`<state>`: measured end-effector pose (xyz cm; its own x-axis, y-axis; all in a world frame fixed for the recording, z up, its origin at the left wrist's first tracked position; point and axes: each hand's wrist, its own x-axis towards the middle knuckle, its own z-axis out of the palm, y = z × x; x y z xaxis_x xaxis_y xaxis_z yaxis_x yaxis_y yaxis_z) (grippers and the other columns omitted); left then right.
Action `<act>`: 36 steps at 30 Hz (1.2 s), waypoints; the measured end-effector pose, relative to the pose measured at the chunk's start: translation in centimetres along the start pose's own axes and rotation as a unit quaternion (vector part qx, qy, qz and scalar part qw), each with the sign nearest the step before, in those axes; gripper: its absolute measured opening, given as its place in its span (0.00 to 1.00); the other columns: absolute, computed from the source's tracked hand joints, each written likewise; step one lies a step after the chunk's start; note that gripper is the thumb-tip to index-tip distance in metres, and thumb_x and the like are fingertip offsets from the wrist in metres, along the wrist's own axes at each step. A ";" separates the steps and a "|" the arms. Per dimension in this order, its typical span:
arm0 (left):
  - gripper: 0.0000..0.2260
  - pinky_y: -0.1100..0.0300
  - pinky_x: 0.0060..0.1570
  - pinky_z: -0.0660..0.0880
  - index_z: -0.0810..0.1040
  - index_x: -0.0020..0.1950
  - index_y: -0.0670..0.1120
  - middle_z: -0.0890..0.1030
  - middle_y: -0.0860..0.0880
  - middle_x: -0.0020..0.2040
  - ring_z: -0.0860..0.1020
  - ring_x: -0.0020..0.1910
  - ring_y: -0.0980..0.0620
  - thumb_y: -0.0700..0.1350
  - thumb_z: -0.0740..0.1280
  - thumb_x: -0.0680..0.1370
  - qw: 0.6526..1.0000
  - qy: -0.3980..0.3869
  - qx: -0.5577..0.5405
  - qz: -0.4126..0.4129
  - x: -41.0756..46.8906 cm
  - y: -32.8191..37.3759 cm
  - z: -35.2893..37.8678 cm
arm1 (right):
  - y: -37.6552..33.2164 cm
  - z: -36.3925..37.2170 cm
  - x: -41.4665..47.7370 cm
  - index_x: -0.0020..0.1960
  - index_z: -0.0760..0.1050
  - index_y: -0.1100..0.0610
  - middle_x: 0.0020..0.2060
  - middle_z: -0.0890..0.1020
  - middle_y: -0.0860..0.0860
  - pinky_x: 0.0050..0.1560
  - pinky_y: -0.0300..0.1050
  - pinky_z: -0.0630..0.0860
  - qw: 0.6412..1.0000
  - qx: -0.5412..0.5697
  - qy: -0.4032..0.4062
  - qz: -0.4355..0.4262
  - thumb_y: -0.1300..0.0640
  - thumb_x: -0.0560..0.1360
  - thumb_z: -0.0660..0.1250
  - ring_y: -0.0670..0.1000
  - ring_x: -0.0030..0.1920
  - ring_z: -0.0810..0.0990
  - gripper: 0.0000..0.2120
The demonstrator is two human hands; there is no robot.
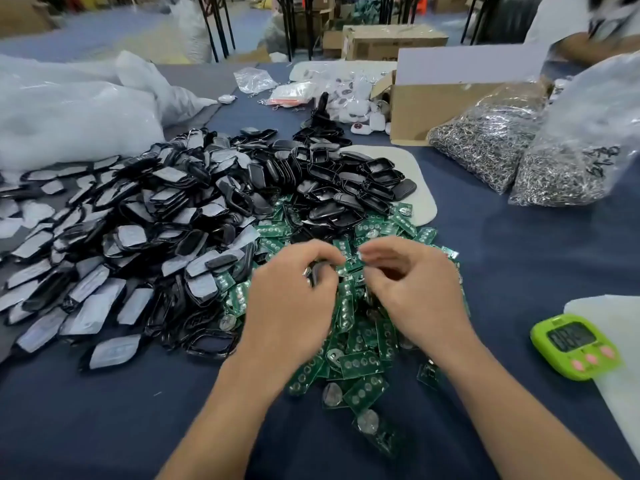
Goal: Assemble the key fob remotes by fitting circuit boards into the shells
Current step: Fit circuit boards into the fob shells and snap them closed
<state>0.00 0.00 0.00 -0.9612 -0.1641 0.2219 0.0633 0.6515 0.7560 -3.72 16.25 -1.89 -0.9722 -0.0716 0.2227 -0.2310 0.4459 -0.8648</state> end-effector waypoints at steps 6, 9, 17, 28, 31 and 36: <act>0.29 0.50 0.81 0.56 0.60 0.84 0.48 0.65 0.49 0.82 0.59 0.82 0.48 0.56 0.62 0.85 0.967 -0.020 0.252 0.014 5.3 -3.5 1.5 | -0.3 2.1 5.5 0.76 0.70 0.41 0.61 0.82 0.53 0.64 0.51 0.77 0.956 -0.264 -0.125 0.018 0.54 0.77 0.71 0.56 0.59 0.80 0.28; 0.24 0.51 0.74 0.65 0.67 0.80 0.47 0.73 0.49 0.75 0.70 0.75 0.46 0.53 0.62 0.85 0.961 -0.051 0.269 0.026 7.9 -5.3 1.5 | -0.1 3.2 7.1 0.72 0.73 0.41 0.61 0.82 0.52 0.62 0.52 0.76 0.944 -0.314 -0.103 -0.007 0.51 0.79 0.70 0.59 0.60 0.79 0.23; 0.11 0.77 0.60 0.62 0.86 0.58 0.52 0.81 0.61 0.55 0.77 0.56 0.64 0.41 0.76 0.77 0.983 0.109 0.141 0.032 8.4 -5.9 1.4 | 2.3 1.9 7.0 0.56 0.86 0.46 0.41 0.82 0.35 0.45 0.20 0.69 0.996 -0.087 -0.003 -0.012 0.64 0.74 0.76 0.31 0.45 0.78 0.16; 0.14 0.71 0.48 0.79 0.87 0.45 0.61 0.86 0.65 0.43 0.85 0.46 0.64 0.39 0.80 0.73 0.984 0.112 -0.138 0.023 8.3 -4.1 2.2 | 0.9 3.8 6.5 0.52 0.84 0.44 0.35 0.85 0.48 0.30 0.44 0.80 0.984 0.171 -0.040 0.026 0.61 0.78 0.72 0.48 0.29 0.82 0.11; 0.16 0.65 0.51 0.82 0.88 0.47 0.58 0.88 0.59 0.44 0.87 0.48 0.60 0.35 0.77 0.74 0.979 0.051 -0.199 0.015 8.5 -4.4 2.7 | 1.1 3.5 6.6 0.53 0.85 0.45 0.36 0.83 0.46 0.31 0.44 0.82 0.985 0.164 -0.051 0.031 0.63 0.75 0.76 0.48 0.31 0.82 0.14; 0.18 0.60 0.51 0.81 0.89 0.55 0.47 0.89 0.47 0.52 0.87 0.54 0.50 0.28 0.75 0.71 0.932 -0.055 -0.358 -0.021 9.3 -5.2 2.5 | 1.5 3.3 6.9 0.50 0.85 0.43 0.37 0.82 0.41 0.39 0.30 0.75 0.999 0.026 0.038 0.016 0.57 0.70 0.80 0.40 0.40 0.81 0.12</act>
<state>-9.96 -3.04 -3.45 -0.9862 -0.0752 0.1477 0.1497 -0.0217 0.9885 -10.95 13.49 -3.14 -0.9739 0.0114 0.2267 -0.2034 0.3992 -0.8940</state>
